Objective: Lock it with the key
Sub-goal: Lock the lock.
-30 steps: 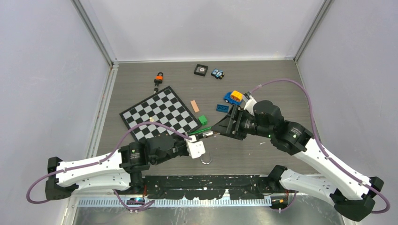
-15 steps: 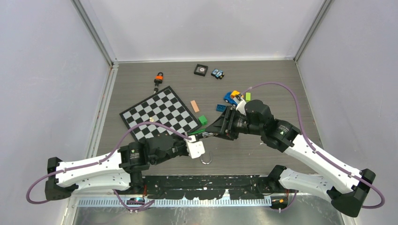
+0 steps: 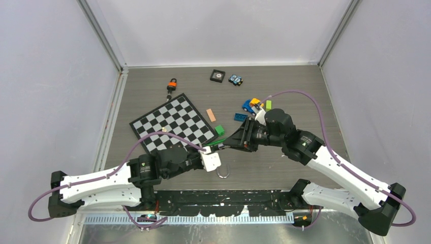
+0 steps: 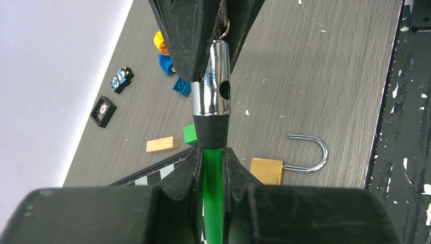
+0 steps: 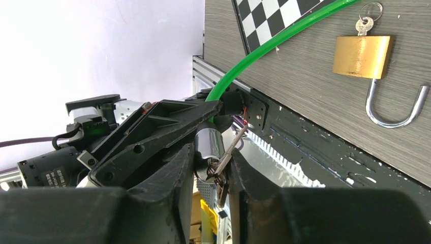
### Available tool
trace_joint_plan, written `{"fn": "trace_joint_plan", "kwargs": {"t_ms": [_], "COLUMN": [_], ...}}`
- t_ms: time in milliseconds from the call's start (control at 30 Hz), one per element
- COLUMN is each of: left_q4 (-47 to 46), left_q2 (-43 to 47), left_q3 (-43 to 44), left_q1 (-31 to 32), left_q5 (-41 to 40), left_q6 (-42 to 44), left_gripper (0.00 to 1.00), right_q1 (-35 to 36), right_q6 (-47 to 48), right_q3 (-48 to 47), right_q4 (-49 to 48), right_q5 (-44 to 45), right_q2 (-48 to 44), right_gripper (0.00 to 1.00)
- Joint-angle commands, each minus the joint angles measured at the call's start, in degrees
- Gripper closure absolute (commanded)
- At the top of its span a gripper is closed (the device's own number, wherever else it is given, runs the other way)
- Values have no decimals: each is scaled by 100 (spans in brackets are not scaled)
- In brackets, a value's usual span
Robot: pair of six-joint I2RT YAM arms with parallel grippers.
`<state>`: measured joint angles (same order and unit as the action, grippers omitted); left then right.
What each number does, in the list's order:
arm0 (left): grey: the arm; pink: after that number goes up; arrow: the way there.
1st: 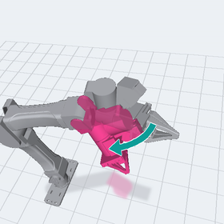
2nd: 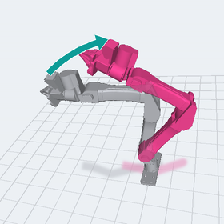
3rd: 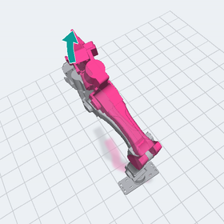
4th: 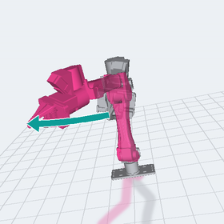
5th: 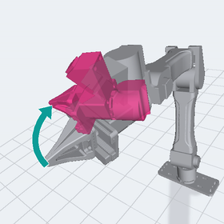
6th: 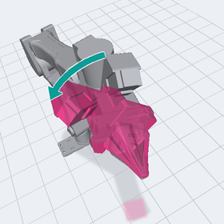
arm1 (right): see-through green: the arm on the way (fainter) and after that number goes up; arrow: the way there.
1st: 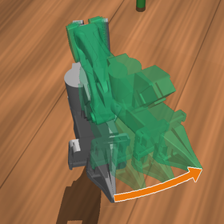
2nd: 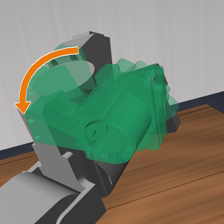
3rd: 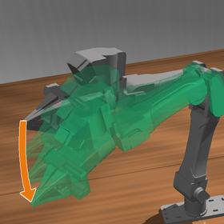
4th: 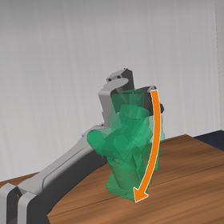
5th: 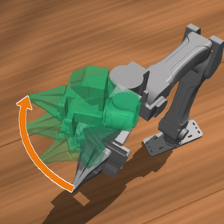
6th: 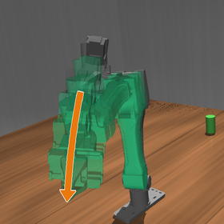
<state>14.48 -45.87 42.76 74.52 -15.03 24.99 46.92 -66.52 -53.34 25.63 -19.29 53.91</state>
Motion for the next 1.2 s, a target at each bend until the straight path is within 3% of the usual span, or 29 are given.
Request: {"fn": "trace_joint_plan", "kwargs": {"t_ms": [0, 67, 167, 633, 1167], "left_q4": [-404, -428, -468, -302, -112], "left_q2": [23, 10, 7, 141, 71], "left_q3": [-5, 1, 4, 474, 707], "left_q1": [-8, -12, -16, -18, -19], "left_q5": [26, 33, 114, 1292, 2079], "left_q6": [-165, -270, -490, -1158, -1230], "left_gripper": [100, 100, 100, 100, 100], "right_q1": [11, 13, 15, 11, 12], "right_q6": [162, 413, 947, 3759, 8029], "right_q3": [-31, -42, -56, 169, -118], "right_q4": [-504, -570, -629, -1439, -376], "right_q5": [-364, -419, -346, -986, -1364], "right_q2": [-65, -92, -198, -884, -1491], "right_gripper": [79, 90, 99, 99, 97]}}
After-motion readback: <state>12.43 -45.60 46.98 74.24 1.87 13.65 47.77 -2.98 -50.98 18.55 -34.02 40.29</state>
